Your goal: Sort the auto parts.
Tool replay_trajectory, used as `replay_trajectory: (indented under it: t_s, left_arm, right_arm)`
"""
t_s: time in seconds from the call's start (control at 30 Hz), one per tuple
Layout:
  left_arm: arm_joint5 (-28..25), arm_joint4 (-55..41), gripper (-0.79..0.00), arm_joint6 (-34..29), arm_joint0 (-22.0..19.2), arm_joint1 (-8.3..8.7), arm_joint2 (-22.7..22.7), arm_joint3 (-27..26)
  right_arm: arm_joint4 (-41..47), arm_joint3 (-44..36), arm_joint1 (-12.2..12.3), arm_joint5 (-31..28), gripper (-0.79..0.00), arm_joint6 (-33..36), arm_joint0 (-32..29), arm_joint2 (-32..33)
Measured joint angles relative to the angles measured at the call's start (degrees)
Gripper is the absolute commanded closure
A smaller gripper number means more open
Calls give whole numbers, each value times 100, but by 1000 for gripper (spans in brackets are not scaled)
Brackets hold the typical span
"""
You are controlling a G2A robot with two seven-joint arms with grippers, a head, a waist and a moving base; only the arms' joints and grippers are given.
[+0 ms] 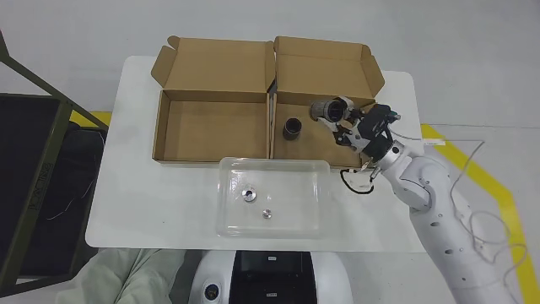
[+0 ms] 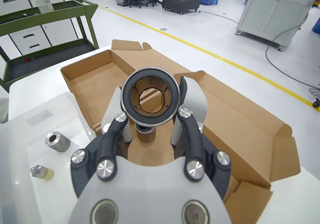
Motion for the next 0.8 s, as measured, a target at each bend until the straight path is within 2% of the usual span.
replay_trajectory:
  t_s: [0.47,0.8]
  left_arm:
    - [0,0,-785,0,0,0,0,0]
    - [0,0,-785,0,0,0,0,0]
  right_arm:
    - [318,945,-104,384,0,1157,522,-384]
    - [427,1526,-204,511,0,1511,922,-710]
